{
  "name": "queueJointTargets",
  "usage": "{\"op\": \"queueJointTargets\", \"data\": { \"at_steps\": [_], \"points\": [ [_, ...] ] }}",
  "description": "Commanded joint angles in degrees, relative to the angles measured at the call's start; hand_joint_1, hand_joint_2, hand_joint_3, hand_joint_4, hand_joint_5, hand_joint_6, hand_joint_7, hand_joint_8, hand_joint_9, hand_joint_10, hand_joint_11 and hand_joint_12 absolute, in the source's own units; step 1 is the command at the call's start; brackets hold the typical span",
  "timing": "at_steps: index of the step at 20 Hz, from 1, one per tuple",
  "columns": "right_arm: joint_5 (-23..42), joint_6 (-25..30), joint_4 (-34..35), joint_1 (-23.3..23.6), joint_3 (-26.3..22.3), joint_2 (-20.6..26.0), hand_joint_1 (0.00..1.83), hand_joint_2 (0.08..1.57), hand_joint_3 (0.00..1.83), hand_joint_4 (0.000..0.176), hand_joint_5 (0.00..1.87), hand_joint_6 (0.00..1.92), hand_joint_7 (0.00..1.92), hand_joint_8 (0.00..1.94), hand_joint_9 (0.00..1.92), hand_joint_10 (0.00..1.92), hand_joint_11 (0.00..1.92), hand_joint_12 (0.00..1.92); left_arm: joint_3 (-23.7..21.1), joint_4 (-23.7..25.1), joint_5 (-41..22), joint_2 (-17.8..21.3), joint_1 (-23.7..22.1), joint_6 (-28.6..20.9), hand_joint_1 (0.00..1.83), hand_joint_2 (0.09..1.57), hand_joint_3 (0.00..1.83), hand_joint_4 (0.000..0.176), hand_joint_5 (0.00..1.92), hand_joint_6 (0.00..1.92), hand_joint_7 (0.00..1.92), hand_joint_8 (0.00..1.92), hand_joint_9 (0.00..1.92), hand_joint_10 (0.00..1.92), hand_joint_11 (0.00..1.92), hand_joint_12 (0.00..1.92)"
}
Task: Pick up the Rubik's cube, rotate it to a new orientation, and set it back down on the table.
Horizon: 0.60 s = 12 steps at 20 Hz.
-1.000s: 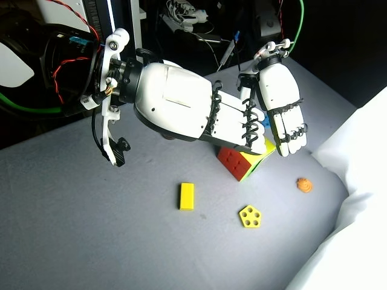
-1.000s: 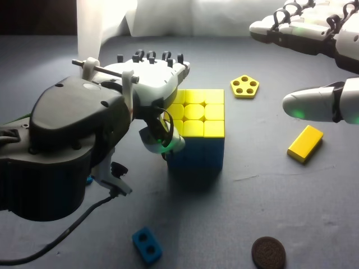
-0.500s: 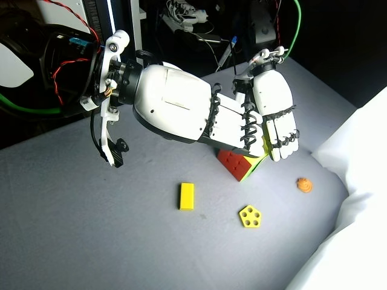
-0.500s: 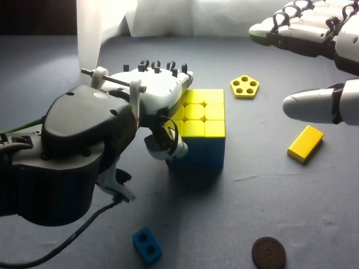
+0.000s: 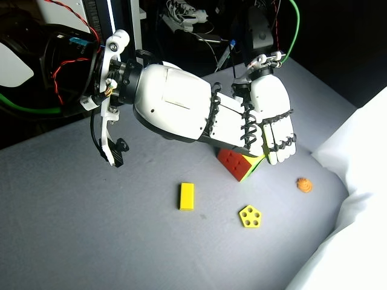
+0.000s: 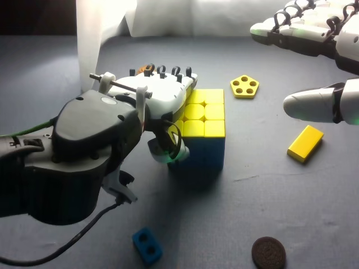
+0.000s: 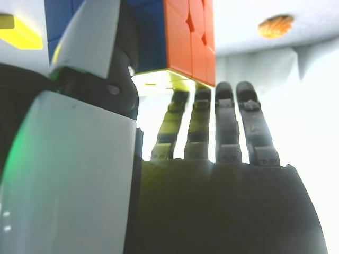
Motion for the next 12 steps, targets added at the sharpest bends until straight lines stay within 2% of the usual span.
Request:
{"op": "queueJointTargets", "data": {
  "at_steps": [1, 12],
  "points": [
    [6.66, 0.05, 0.69, 0.38, -0.15, 0.29, 0.00, 1.27, 0.00, 0.000, 0.00, 0.00, 0.05, 0.01, 0.04, 0.01, 0.01, 0.01, 0.25, 3.71, -1.27, 0.06, -0.44, -0.09, 0.94, 1.12, 0.00, 0.000, 0.00, 0.00, 0.00, 0.00, 0.00, 0.00, 0.01, 0.01],
    [6.67, 0.05, 0.69, 0.23, -0.29, 0.30, 0.00, 1.28, 0.00, 0.000, 0.00, 0.00, 0.04, 0.00, 0.03, 0.00, 0.00, 0.00, 2.24, 4.61, -0.13, -0.85, -1.53, -0.05, 0.91, 1.15, 0.01, 0.000, 0.00, 0.00, 0.00, 0.00, 0.00, 0.00, 0.02, 0.01]
  ]
}}
